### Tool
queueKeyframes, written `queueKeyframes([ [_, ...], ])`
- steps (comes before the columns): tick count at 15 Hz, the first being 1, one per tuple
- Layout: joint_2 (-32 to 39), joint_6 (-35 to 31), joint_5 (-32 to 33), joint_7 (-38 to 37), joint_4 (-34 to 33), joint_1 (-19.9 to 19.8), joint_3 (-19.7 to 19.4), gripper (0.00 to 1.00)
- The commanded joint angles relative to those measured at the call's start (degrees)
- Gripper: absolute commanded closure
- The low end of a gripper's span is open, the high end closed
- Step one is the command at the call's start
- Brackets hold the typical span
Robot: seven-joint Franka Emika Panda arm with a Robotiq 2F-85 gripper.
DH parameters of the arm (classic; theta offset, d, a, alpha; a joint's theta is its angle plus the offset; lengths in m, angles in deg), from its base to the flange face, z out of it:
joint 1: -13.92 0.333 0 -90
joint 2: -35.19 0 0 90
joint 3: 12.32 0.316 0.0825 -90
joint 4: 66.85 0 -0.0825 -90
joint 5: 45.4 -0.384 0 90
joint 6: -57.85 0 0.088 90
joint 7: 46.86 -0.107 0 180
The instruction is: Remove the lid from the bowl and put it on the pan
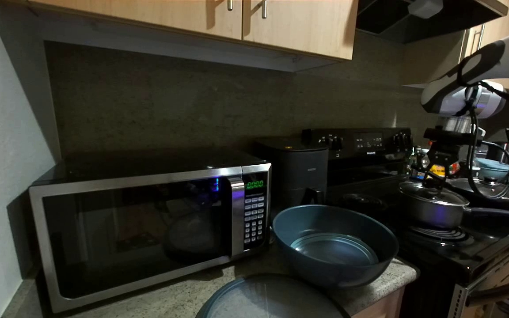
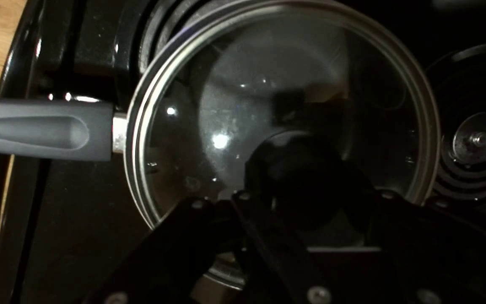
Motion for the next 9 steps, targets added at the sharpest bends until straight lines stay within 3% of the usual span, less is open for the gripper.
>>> queueKeyframes([
  [1, 1.21, -5.43, 0.41, 3.97, -0.58, -0.92, 0.60, 0.77],
  [9, 2.78, -16.83, -0.04, 15.73, -0.64, -2.52, 2.81, 0.77],
])
